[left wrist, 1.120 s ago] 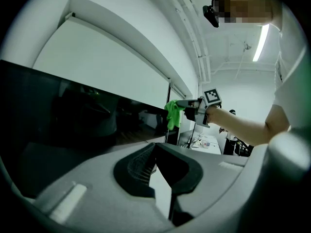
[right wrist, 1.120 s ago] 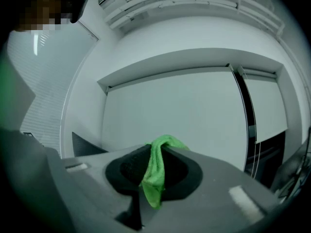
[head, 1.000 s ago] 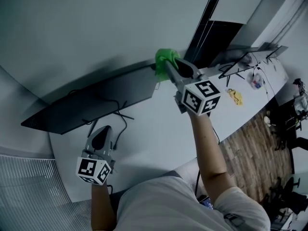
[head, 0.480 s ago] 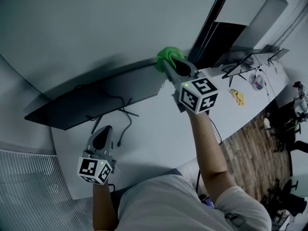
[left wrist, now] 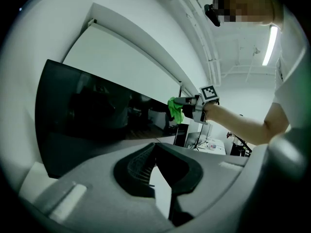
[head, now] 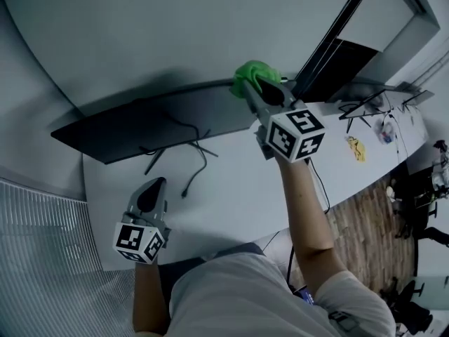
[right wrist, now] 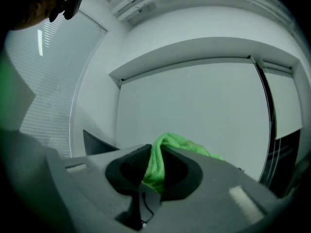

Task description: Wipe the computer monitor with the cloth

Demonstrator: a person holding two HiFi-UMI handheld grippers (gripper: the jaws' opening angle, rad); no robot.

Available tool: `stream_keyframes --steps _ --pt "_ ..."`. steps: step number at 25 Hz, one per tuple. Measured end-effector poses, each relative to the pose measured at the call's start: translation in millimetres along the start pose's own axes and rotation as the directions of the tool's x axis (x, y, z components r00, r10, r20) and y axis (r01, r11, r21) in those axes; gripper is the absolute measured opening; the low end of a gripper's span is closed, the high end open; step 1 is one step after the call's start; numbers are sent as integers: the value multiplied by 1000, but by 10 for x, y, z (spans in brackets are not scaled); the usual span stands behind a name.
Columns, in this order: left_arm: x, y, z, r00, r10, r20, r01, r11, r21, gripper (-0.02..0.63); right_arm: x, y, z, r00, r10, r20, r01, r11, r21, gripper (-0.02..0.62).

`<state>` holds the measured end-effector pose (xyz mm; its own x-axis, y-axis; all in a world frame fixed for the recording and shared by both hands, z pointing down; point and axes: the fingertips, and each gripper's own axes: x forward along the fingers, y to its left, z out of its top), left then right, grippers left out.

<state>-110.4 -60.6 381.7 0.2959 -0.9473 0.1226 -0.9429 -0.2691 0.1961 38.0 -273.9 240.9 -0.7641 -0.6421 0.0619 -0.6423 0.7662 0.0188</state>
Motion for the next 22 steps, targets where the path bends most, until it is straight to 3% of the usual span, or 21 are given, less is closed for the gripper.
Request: stream_keyframes --steps 22 --pt "-1271 1168 30 994 106 41 -106 994 -4 9 840 1774 136 994 103 25 -102 994 -37 58"
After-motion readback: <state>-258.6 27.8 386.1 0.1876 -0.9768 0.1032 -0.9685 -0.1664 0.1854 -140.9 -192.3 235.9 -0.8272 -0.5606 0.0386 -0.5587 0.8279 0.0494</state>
